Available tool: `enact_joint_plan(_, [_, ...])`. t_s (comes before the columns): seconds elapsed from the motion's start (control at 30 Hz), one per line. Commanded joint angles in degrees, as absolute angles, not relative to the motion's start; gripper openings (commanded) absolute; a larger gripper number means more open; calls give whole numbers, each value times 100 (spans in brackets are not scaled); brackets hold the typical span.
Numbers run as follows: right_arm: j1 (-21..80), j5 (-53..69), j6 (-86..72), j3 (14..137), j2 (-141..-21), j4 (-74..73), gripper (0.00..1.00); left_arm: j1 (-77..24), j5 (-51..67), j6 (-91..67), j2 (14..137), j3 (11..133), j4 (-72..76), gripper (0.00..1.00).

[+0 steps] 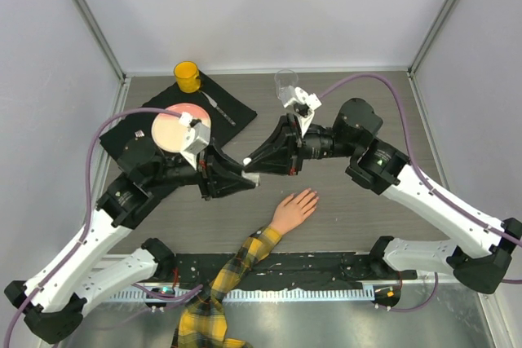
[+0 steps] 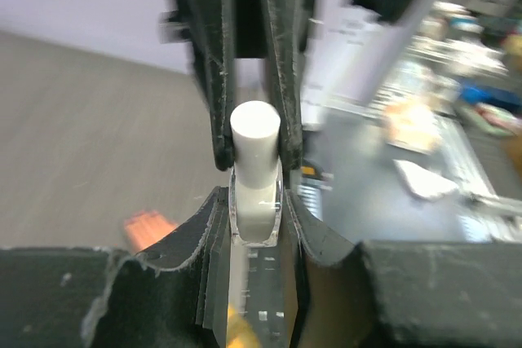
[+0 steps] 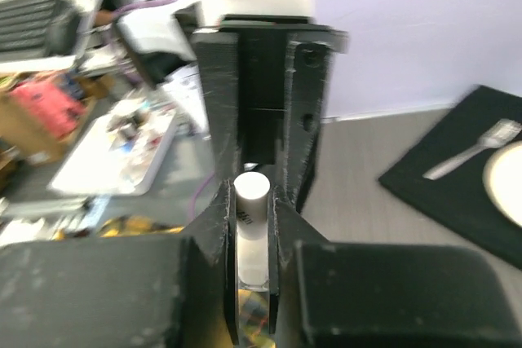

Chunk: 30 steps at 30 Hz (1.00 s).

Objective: Paint the nails

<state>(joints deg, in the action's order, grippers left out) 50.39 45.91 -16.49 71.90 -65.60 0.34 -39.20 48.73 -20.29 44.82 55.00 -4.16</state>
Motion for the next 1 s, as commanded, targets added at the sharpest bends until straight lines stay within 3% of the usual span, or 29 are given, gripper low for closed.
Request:
enact_joint_plan(0.0, [5499, 2397, -1249, 7233, -6539, -966, 1, -3893, 1867, -820, 4482, 6117, -1019, 0])
enact_joint_plan(0.03, [5833, 1312, -1083, 7242, -6539, -1150, 1, -3894, 1411, -791, 4535, 6187, -1011, 0])
enact_joint_plan(0.07, [6254, -1014, -994, 7242, -6565, -1177, 1, -3894, 858, -721, 4648, 6214, -985, 0])
enact_joint_plan(0.1, [6823, -2481, -993, 7303, -6661, -1186, 1, -3902, 644, -660, 4736, 6257, -889, 0])
enact_joint_plan(0.13, [7569, -3357, -984, 7373, -6958, -1195, 1, -3902, 468, -650, 4824, 6310, -809, 1])
enact_joint_plan(0.2, [8040, -5017, -1125, 7637, -7320, -1161, 1, -3929, 282, -642, 5044, 6293, -486, 0])
enact_joint_plan(0.3, [8244, -5458, -1283, 7795, -7655, -1160, 1, -3946, 307, -650, 5211, 6214, -229, 0])
enact_joint_plan(0.43, [8235, -5110, -985, 7972, -7717, -1196, 5, -3955, 666, -712, 5247, 6135, -211, 0])
enact_joint_plan(0.47, [8201, -4959, -923, 7989, -7673, -1195, 11, -3946, 790, -738, 5221, 6100, -202, 0])
enact_joint_plan(0.5, [8165, -4774, -853, 8059, -7638, -1239, 31, -3946, 965, -764, 5203, 6056, -185, 0])
enact_joint_plan(0.53, [8148, -4538, -826, 8112, -7620, -1405, 40, -3946, 1419, -765, 5194, 5977, -211, 0])
enact_joint_plan(0.63, [7998, -4220, -756, 8253, -7375, -1782, 57, -3946, 2099, -729, 5300, 6099, -816, 0])
enact_joint_plan(0.73, [7744, -3167, -782, 8235, -6980, -2064, 61, -3946, 2504, -800, 5064, 5881, -906, 0])
enact_joint_plan(0.97, [6101, 1513, -1028, 7630, -6135, -1829, 60, -3937, 4416, -1484, 4711, 5625, -476, 0])
